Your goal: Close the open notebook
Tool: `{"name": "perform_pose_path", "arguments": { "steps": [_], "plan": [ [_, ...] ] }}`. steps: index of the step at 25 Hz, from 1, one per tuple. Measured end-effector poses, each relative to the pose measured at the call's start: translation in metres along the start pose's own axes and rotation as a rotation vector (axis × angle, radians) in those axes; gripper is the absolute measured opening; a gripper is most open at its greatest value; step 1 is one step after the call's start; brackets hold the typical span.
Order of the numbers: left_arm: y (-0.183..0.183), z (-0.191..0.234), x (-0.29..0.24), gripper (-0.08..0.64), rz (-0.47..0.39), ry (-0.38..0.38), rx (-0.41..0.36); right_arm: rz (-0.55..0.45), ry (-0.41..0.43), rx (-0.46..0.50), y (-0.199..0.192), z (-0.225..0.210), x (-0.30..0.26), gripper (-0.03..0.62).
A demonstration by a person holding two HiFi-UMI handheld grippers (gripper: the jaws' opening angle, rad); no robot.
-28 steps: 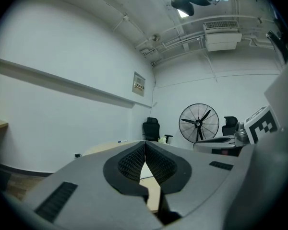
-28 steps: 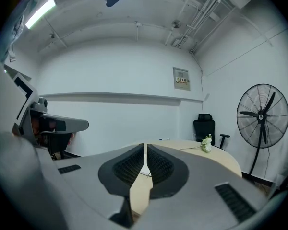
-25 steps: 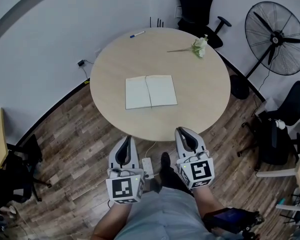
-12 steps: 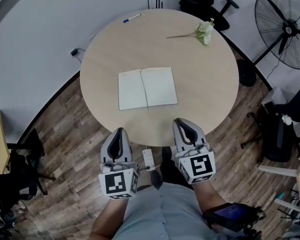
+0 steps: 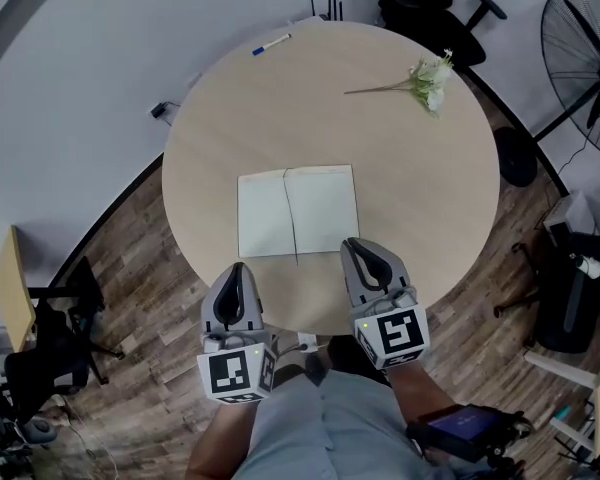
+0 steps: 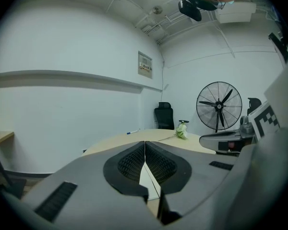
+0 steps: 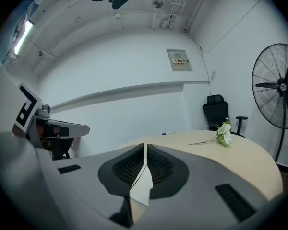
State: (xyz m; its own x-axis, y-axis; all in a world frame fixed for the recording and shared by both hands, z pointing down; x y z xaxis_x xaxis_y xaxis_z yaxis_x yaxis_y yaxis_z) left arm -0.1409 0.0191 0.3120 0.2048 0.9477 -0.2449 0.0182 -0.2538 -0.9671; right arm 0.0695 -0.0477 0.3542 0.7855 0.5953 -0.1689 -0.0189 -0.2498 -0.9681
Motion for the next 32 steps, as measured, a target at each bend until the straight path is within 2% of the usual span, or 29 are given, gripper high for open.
{"name": "perform_pose_path", "arguments": {
  "steps": [9, 14, 18, 27, 32],
  "plan": [
    [0.017, -0.003, -0.034, 0.020, -0.004, 0.047, -0.010, 0.016, 0.051, -0.009, 0.011, -0.029, -0.033, 0.051],
    [0.015, 0.012, -0.056, 0.021, -0.019, 0.055, 0.011, 0.015, 0.047, 0.016, 0.018, -0.036, -0.053, 0.051],
    [0.009, 0.028, -0.081, 0.021, -0.009, 0.034, 0.012, 0.019, 0.019, 0.025, 0.020, -0.039, -0.074, 0.051],
    [-0.047, 0.065, -0.136, 0.022, 0.149, -0.001, 0.062, 0.150, 0.007, -0.011, -0.019, -0.037, -0.135, 0.051],
    [-0.081, 0.077, -0.148, 0.023, 0.249, 0.010, 0.083, 0.200, 0.008, -0.033, -0.040, -0.037, -0.152, 0.051]
  ]
}}
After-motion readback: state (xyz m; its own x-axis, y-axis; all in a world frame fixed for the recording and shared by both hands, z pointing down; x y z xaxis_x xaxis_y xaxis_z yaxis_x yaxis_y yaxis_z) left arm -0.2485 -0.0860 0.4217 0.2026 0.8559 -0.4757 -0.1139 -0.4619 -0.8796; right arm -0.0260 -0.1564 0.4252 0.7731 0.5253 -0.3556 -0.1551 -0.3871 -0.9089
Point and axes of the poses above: the fingertips, and each gripper's own axes: x backward along the fingers, z to its left, y out of its top, the point moved 9 cm from there along x, backward along the fingers, and after that the axes turned 13 degrees about y, right-handed, at the moved point
